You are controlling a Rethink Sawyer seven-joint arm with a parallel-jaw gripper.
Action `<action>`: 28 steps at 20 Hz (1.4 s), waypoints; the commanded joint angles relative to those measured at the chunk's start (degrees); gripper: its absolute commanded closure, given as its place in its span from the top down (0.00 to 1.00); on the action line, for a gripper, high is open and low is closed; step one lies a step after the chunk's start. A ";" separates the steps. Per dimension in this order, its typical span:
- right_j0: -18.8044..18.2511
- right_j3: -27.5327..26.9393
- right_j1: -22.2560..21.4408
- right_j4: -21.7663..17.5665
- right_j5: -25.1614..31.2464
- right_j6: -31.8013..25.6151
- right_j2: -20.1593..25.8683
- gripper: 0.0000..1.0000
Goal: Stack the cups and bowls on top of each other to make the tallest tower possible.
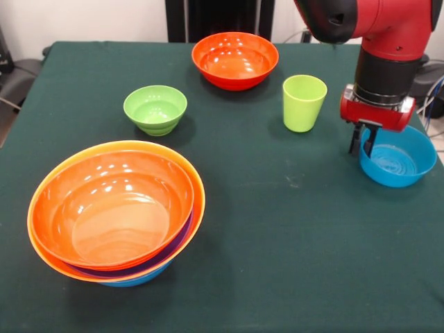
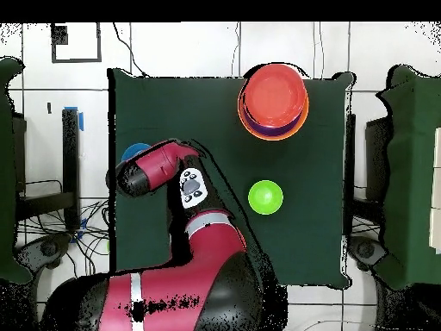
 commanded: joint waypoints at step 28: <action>-11.72 -1.89 -12.54 9.89 12.67 -10.28 3.81 0.00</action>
